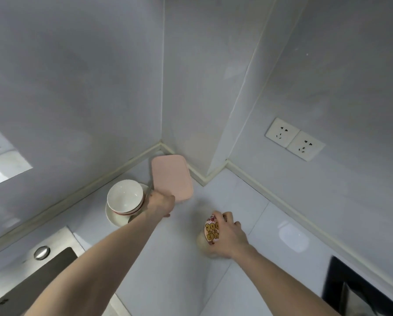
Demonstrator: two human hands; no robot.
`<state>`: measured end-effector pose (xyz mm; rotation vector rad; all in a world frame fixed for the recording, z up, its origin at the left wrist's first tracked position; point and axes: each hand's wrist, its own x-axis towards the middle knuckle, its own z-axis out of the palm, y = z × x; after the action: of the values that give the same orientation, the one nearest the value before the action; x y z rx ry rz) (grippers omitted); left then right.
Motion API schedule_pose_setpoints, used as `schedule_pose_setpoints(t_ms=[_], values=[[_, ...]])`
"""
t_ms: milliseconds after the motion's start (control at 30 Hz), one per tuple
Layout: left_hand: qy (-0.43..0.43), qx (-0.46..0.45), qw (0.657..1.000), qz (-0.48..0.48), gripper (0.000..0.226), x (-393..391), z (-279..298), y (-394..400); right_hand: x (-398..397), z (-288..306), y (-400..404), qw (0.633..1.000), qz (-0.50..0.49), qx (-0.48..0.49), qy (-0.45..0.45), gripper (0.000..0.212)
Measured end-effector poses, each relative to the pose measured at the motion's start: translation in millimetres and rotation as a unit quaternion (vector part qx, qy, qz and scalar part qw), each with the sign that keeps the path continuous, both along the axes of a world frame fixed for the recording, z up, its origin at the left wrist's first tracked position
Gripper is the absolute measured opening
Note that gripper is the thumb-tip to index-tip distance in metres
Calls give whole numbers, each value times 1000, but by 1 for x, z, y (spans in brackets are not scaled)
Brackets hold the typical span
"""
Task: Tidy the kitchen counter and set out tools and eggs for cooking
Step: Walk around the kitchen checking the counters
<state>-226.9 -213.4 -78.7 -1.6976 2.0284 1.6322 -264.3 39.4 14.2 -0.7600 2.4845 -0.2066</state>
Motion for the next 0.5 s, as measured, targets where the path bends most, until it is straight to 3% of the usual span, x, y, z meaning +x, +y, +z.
schedule_pose_setpoints(t_ms=[167, 333, 500], values=[[13, 4, 996, 87, 63, -17, -50, -14, 17, -9, 43, 998, -58, -29, 5, 85], [17, 56, 997, 47, 49, -1, 7, 4, 33, -21, 69, 994, -95, -54, 12, 89], [21, 107, 994, 13, 13, -4, 25, 25, 45, -25, 83, 991, -115, -62, 10, 89]])
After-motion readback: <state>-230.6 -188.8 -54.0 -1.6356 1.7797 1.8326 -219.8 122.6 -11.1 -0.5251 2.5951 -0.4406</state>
